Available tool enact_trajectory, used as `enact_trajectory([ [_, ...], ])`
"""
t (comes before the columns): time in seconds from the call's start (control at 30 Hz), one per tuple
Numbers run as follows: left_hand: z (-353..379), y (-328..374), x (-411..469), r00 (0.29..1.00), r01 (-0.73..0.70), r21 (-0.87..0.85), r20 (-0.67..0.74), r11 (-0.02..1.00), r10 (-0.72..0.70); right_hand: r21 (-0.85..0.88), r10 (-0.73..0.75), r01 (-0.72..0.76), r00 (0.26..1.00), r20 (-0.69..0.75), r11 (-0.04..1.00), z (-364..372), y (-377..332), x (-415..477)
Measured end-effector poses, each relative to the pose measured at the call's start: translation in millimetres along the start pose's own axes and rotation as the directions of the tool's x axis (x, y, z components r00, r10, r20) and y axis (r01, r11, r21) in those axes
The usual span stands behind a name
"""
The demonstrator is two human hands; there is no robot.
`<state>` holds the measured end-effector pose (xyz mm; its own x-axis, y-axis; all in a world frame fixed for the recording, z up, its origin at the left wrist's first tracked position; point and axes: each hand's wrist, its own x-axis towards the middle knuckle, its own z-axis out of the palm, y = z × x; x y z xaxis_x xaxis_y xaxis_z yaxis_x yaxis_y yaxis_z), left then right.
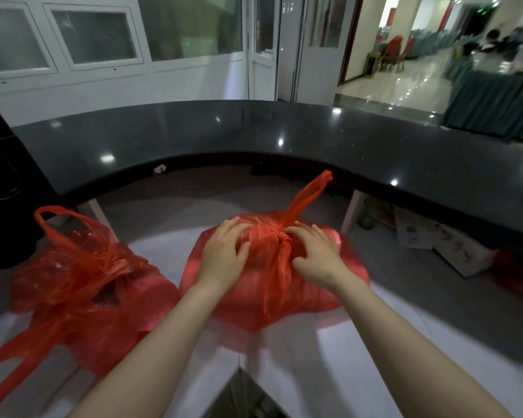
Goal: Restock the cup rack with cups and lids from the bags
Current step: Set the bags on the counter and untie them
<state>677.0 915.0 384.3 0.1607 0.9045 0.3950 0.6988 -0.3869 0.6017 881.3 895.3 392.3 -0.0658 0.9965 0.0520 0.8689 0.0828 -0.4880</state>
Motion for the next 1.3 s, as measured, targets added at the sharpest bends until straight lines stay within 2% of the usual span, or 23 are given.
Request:
enact_trajectory([
  [0.1,13.1,5.7,7.4,0.991,-0.037,0.194,0.132,0.98,0.011,0.042,-0.006,0.01,0.996,-0.094,0.999,8.2,0.5,2.3],
  [0.2,17.2,2.7,13.9,0.997,-0.046,0.18,0.069,0.983,0.034,-0.035,-0.057,0.051,0.98,-0.189,0.998,5.4,-2.8,3.4],
  [0.27,16.9,-1.3,16.8,0.999,-0.042,0.131,0.025,0.99,0.039,-0.066,-0.04,0.023,0.966,-0.254,0.998,-1.9,-2.6,3.7],
  [0.33,5.0,-10.6,19.7,0.984,0.125,-0.029,-0.125,0.992,-0.128,0.027,0.128,-0.126,0.935,-0.331,0.992,-12.1,9.6,-0.3],
  [0.4,-12.4,-28.4,22.2,0.903,0.307,-0.166,-0.26,0.937,-0.342,0.136,0.338,-0.309,0.872,-0.355,0.941,-21.2,28.7,-7.8],
  [0.43,-19.9,-38.3,22.0,0.875,0.353,-0.176,-0.285,0.919,-0.391,0.155,0.392,-0.36,0.852,-0.347,0.92,-23.7,35.6,-11.0],
  [0.5,-27.3,-48.6,20.2,0.861,0.402,-0.169,-0.265,0.9,-0.434,0.181,0.422,-0.381,0.832,-0.36,0.907,-23.1,35.0,-14.5],
  [0.57,-26.0,-40.5,14.7,0.859,0.413,-0.213,-0.231,0.885,-0.457,0.198,0.312,-0.247,0.83,-0.462,0.949,-17.9,16.8,-16.5],
  [0.63,-21.0,-24.1,8.1,0.906,0.301,-0.22,-0.237,0.928,-0.351,0.038,0.028,-0.007,0.823,-0.568,0.999,-10.7,-7.0,-17.1],
  [0.7,-17.4,-5.3,4.3,0.966,0.065,-0.088,-0.245,0.994,-0.085,-0.202,-0.205,0.118,0.846,-0.492,0.972,-4.3,-23.5,-14.6],
  [0.73,-16.3,2.2,3.5,0.971,-0.059,0.017,-0.231,0.998,0.061,-0.277,-0.239,0.132,0.885,-0.399,0.952,-2.8,-28.6,-12.5],
  [0.8,-12.6,11.7,2.4,0.938,-0.287,0.158,-0.153,0.945,0.311,-0.338,-0.145,0.072,0.97,-0.197,0.938,-2.3,-29.7,-10.4],
  [0.87,-9.4,12.6,1.2,0.905,-0.42,0.143,-0.007,0.896,0.426,-0.338,-0.05,0.001,0.989,-0.138,0.941,-4.9,-25.0,-12.3],
  [0.93,-4.7,7.2,-1.9,0.92,-0.374,0.106,0.167,0.921,0.354,-0.367,-0.114,0.033,0.973,-0.202,0.93,-8.1,-22.4,-18.3],
  [1.0,2.3,0.4,-6.3,0.938,-0.276,0.18,0.267,0.944,0.223,-0.373,-0.248,0.15,0.941,-0.23,0.916,-10.0,-21.8,-26.0],
  [1.1,6.1,-5.4,-10.9,0.941,-0.253,0.298,0.296,0.92,0.163,-0.335,-0.314,0.289,0.949,-0.021,0.897,-5.8,-23.5,-43.3],
  [1.17,4.0,-8.4,-15.3,0.941,-0.257,0.299,0.295,0.919,0.167,-0.304,-0.217,0.215,0.976,0.028,0.928,0.5,-20.8,-54.2],
  [1.23,-0.5,-14.4,-23.7,0.942,-0.292,0.221,0.238,0.931,0.238,-0.316,-0.045,0.028,0.998,-0.045,0.948,4.5,-10.3,-58.1],
  [1.3,-2.9,-21.4,-36.6,0.934,-0.332,0.19,0.199,0.924,0.295,-0.326,0.077,-0.112,0.99,-0.12,0.939,7.6,5.1,-61.2],
])
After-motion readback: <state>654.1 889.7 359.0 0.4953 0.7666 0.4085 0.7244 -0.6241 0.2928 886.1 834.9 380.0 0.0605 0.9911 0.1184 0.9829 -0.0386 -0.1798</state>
